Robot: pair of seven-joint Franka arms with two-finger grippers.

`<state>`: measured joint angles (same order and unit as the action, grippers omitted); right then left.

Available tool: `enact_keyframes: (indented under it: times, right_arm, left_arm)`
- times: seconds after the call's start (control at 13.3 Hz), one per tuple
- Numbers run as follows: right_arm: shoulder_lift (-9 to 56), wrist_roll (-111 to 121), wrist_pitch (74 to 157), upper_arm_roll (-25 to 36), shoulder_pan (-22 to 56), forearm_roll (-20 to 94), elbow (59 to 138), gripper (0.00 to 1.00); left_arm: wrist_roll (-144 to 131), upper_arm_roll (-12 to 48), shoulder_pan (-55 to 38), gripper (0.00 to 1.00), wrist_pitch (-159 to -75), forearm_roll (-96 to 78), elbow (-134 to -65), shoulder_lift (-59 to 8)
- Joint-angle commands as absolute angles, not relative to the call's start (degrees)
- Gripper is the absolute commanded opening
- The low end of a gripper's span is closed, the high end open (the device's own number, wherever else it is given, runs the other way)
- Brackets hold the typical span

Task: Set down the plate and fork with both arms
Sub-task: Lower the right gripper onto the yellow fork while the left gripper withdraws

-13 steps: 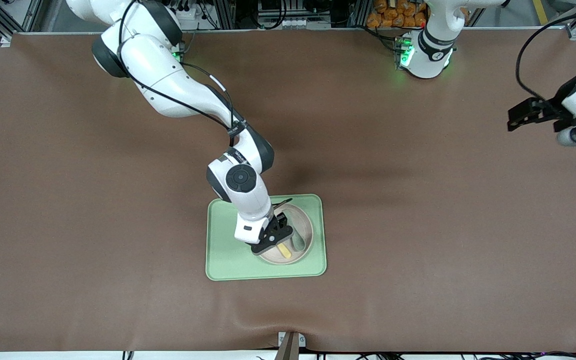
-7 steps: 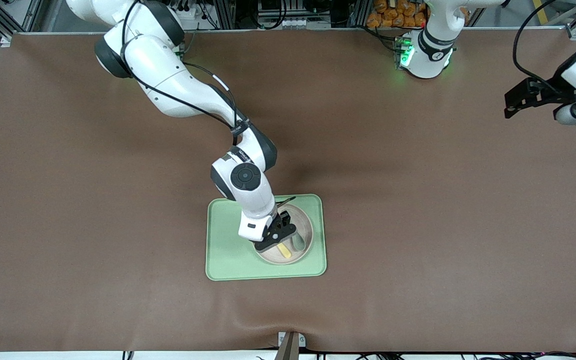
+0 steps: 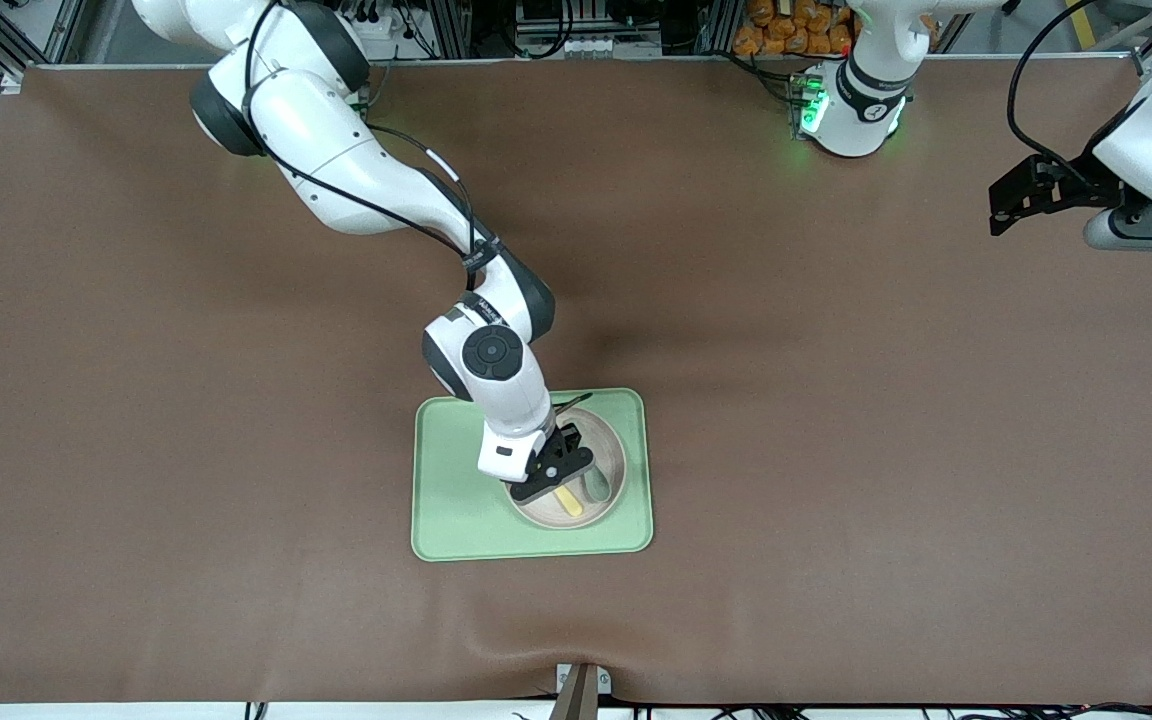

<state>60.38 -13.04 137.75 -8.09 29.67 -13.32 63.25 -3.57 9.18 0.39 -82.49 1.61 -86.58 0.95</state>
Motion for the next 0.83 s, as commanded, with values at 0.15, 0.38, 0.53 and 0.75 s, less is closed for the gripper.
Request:
enact_keyframes:
  times: [0.15,0.38,0.53,0.75]
  right_arm:
    - [62.6,-15.8,138.3,-7.8,30.2,-14.8,61.1,0.45]
    - [62.6,-15.9,138.7,-7.9,30.2,-14.9,61.1,0.0]
    - [62.4,-17.7,138.4,-7.8,30.3,-15.0,61.0,0.0]
    - [62.0,-17.8,138.1,-7.9,30.2,-14.9,60.7,0.0]
  left_arm:
    - [-2.7,10.4,1.7,1.0,-81.2,1.4,-85.5,1.1]
    - [-1.8,7.0,-1.0,1.0,-79.5,1.5,-85.5,1.3]
    - [-1.8,6.2,-1.3,1.0,-79.4,1.5,-85.5,1.3]
    - [-1.8,6.2,-0.9,1.0,-79.4,1.4,-85.4,1.1]
